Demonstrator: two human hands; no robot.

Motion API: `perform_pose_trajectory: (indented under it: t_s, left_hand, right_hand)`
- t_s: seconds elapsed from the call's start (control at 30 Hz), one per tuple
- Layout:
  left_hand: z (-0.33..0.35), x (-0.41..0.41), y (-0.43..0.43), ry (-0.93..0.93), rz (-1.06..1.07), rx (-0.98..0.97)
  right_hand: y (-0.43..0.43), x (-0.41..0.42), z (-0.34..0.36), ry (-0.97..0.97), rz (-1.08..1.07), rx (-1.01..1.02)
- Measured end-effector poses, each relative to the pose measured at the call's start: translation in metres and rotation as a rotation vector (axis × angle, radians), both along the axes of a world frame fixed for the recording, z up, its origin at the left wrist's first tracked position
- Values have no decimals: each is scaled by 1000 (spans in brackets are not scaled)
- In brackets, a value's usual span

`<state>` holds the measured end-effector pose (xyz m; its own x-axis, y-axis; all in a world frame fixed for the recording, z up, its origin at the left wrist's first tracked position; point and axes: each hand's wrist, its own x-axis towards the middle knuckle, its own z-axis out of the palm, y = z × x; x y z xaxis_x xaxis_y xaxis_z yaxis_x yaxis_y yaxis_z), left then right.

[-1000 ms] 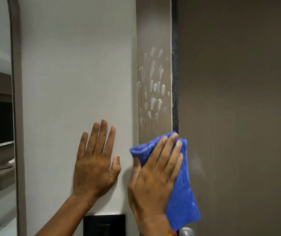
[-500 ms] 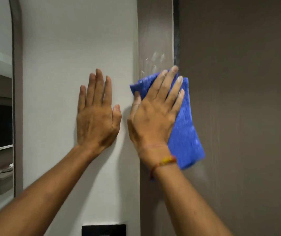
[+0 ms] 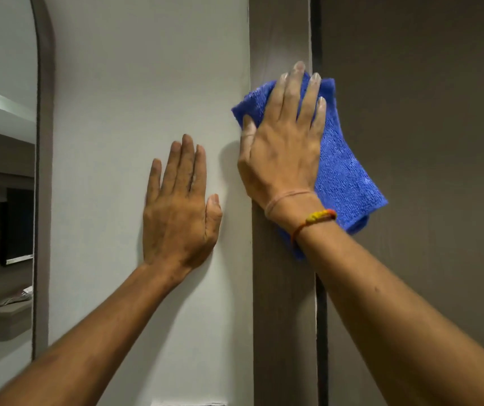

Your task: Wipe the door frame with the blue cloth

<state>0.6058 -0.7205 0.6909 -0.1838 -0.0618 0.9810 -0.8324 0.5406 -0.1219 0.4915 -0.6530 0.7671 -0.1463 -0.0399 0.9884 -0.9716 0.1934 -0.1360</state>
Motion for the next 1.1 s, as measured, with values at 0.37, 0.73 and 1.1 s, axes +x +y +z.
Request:
perform_pose_trajectory:
  t_s: [0.37, 0.73, 1.1]
  left_hand:
    - [-3, -1, 2, 2, -14, 7]
    - [-3, 0, 1, 18, -32, -9]
    - [-3, -1, 2, 21, -24, -1]
  right_hand:
    - [15, -12, -82, 162, 22, 104]
    - [21, -13, -169, 137, 55, 168]
    - [4, -5, -54, 67, 37, 29]
